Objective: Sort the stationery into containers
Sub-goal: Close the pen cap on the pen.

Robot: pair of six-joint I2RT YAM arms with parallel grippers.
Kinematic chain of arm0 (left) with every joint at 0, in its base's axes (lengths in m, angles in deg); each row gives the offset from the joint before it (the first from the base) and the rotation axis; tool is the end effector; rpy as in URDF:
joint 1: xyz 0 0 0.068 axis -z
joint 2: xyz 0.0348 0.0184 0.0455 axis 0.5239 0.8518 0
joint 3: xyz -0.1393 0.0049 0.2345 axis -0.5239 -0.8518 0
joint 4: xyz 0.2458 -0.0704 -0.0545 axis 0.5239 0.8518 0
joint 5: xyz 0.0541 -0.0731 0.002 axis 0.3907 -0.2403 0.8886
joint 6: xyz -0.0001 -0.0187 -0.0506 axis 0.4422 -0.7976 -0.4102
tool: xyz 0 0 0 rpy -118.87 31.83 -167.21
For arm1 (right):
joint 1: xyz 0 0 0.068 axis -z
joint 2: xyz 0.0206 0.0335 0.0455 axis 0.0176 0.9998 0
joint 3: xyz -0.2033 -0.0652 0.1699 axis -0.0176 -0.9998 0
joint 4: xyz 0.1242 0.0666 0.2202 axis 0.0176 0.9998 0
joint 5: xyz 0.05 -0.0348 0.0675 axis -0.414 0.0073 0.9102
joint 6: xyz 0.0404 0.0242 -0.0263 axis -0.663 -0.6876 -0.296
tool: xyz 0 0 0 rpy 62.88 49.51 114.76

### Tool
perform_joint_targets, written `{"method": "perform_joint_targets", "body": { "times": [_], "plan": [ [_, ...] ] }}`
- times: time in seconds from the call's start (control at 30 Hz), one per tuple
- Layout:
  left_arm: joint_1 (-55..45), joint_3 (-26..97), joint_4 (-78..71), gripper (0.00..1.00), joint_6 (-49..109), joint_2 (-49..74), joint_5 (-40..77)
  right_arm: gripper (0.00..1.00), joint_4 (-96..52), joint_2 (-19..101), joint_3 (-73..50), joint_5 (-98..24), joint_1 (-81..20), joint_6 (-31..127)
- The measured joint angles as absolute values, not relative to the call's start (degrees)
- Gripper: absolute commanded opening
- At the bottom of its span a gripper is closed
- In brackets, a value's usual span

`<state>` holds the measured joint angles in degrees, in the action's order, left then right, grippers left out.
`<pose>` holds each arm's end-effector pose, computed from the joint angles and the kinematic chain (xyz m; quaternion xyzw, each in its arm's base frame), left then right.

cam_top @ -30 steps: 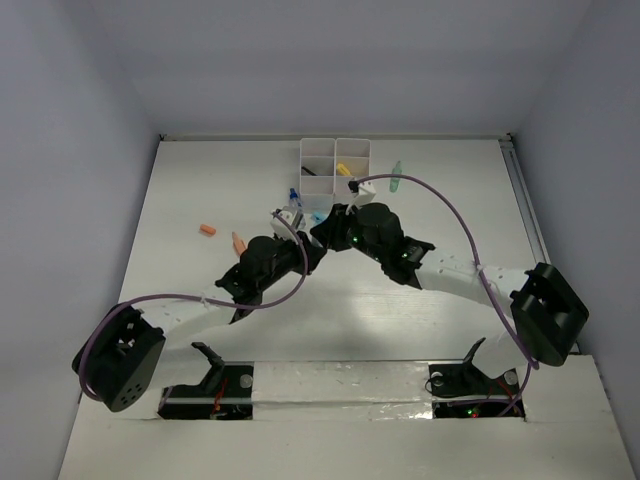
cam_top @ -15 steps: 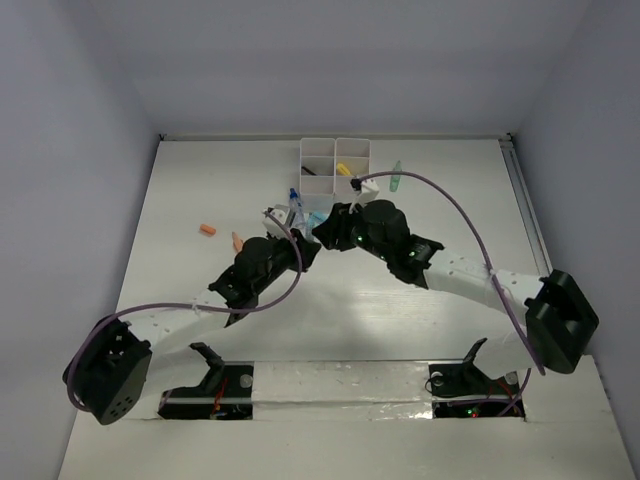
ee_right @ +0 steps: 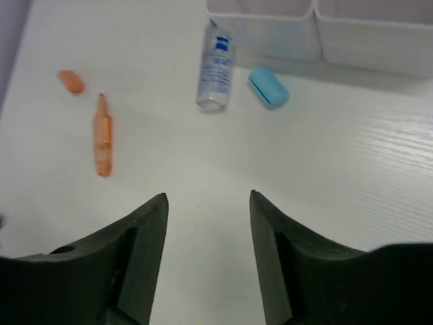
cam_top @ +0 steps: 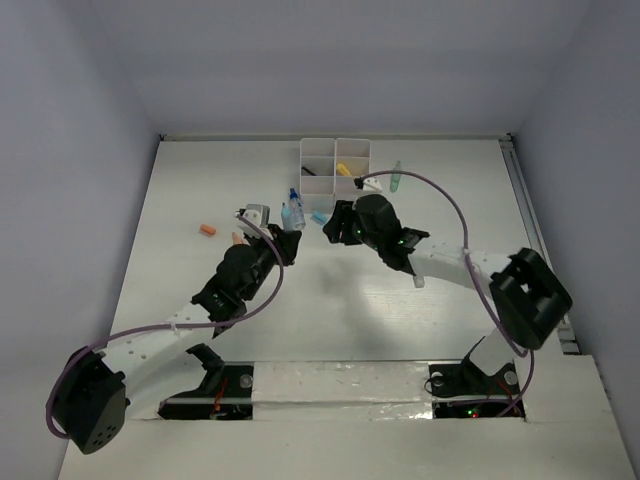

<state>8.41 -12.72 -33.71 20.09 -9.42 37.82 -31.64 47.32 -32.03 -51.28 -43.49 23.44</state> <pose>0.1680 -0.1320 0.2623 0.0396 0.6869 -0.3120 0.6551 0.2593 0.2315 0.2539 -0.0472 0.8329 0.2899 0.4691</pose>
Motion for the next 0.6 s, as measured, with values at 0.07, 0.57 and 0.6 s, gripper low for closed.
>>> {"method": "perform_joint_targets", "body": {
  "times": [0.07, 0.57, 0.6],
  "plan": [
    [8.41, -12.92, -33.33, 0.0, 20.09, -9.53, 38.15, 0.65, -31.9, 52.52, -30.5, -53.16, -43.49, 22.54],
    [8.04, -13.23, -33.16, 0.0, 20.09, -8.81, 37.21, 0.69, -36.21, 77.15, -15.61, -60.66, -43.4, 21.71],
    [8.04, -13.23, -33.18, 0.0, 20.09, -8.81, 37.17, 0.69, -35.99, 78.18, -14.45, -61.05, -43.4, 22.15]
  ]
}}
